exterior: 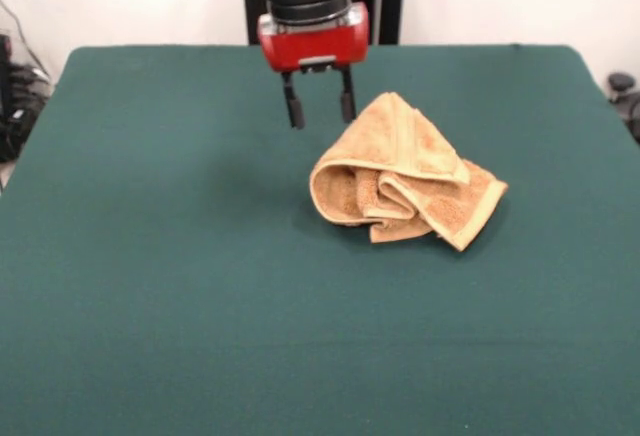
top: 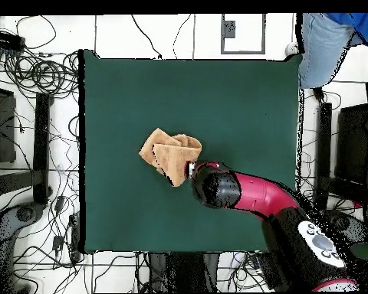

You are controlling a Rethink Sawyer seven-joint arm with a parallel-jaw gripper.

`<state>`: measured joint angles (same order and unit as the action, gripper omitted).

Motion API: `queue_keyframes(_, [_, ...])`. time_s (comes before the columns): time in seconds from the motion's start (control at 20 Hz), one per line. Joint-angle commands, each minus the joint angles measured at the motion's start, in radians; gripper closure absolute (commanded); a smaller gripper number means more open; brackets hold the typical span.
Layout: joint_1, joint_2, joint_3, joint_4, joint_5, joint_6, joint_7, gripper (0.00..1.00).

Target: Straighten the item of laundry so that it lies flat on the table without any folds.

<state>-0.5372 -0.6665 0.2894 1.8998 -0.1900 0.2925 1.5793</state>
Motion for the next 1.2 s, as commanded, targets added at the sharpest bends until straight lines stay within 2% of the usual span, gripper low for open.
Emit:
queue_keyframes(0.05, [0.094,-0.083,-0.067,0.062,0.143,-0.002,0.35,0.0])
queue_keyframes(0.2, [0.097,-0.078,-0.073,0.063,0.172,-0.007,0.323,0.0])
queue_keyframes(0.45, [0.061,0.023,-0.007,0.07,0.193,-0.113,0.294,0.0])
queue_keyframes(0.65, [0.066,0.062,0.009,0.058,0.206,-0.143,0.289,0.0])
queue_keyframes(0.9, [0.039,0.106,0.052,0.039,0.203,-0.151,0.246,0.0])
queue_keyframes(1.2, [-0.003,0.21,0.114,0.005,0.17,-0.216,0.207,0.0])
